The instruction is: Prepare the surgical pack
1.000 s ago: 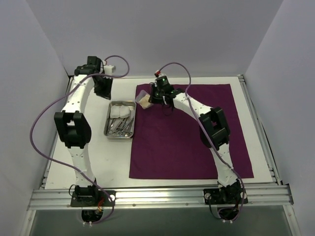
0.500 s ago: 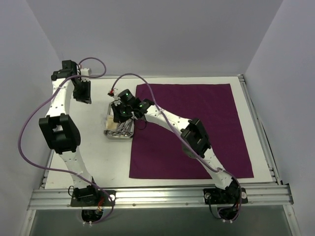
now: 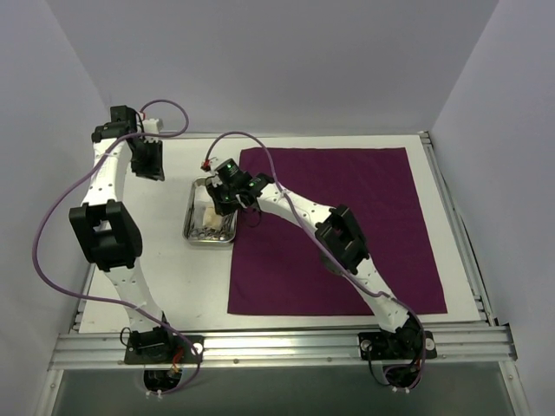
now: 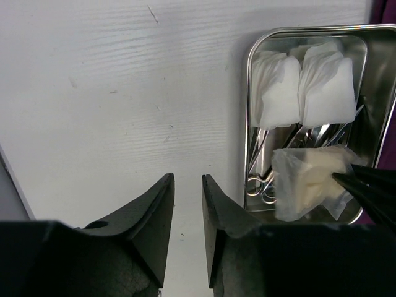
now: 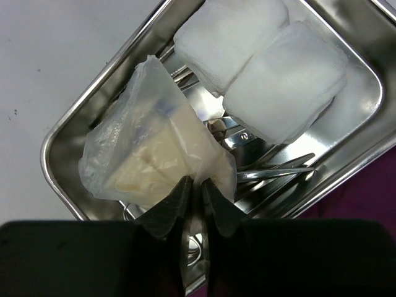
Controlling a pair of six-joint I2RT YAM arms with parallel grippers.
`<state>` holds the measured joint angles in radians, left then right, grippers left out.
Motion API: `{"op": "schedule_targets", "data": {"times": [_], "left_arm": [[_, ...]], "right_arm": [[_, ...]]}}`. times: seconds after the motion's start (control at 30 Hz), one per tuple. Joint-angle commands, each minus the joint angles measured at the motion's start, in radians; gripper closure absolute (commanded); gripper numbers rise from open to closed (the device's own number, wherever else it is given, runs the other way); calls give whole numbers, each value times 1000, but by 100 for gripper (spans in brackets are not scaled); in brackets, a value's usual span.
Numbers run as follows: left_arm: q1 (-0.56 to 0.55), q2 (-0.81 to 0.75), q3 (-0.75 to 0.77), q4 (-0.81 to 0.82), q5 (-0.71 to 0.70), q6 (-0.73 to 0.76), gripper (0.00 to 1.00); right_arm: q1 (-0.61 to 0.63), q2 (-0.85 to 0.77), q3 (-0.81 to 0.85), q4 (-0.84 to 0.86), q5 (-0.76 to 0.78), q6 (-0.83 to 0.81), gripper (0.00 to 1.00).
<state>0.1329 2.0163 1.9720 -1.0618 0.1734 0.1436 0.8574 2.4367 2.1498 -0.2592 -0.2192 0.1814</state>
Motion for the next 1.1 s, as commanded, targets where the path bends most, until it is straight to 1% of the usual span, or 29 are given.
{"op": "schedule_targets", "data": {"times": [0.0, 0.07, 0.1, 0.2, 0.3, 0.37, 0.43, 0.47, 0.5, 0.57, 0.6, 0.67, 0.7, 0.8, 0.9, 0.97, 1.07], "left_arm": [[-4, 15, -5, 45, 40, 5, 64], [-6, 25, -5, 52, 51, -1, 59], [-9, 28, -4, 56, 54, -2, 58], [-13, 50, 14, 59, 66, -13, 56], [-15, 64, 22, 49, 72, -22, 56], [-15, 64, 7, 40, 83, -27, 55], [-19, 59, -10, 16, 87, -29, 55], [-18, 56, -33, 7, 89, -29, 55], [-18, 53, -48, -3, 90, -29, 55], [-19, 35, -80, -21, 98, -27, 54], [-21, 27, -111, -27, 115, -24, 54], [-26, 6, -136, -35, 127, -22, 54], [-27, 1, -160, -36, 135, -22, 54], [-33, -7, -199, -15, 147, -13, 54], [-36, -4, -236, 22, 181, -9, 54], [-38, 2, -246, 39, 204, -9, 55], [-39, 7, -265, 54, 231, -7, 56]], "right_arm": [[6, 27, 68, -8, 23, -33, 81], [11, 41, 97, -31, 24, -52, 71], [9, 39, 97, -32, 29, -57, 64], [3, 21, 100, -31, 50, -46, 57], [-12, -34, 99, 3, 55, -2, 54], [-30, -86, 85, 55, 73, 42, 54], [-52, -131, 33, 92, 125, 160, 62], [-69, -140, 13, 92, 142, 205, 68], [-101, -143, -2, 86, 156, 272, 78], [-127, -128, -16, 52, 182, 306, 82], [-144, -116, -7, 41, 175, 311, 82], [-147, -73, 39, -3, 179, 309, 80], [-147, -61, 50, -11, 179, 306, 75], [-149, -39, 33, 11, 136, 322, 66], [-152, -27, -7, 41, 95, 349, 65], [-159, -22, -34, 84, 43, 378, 65], [-161, -19, -74, 146, 11, 398, 66]]}}
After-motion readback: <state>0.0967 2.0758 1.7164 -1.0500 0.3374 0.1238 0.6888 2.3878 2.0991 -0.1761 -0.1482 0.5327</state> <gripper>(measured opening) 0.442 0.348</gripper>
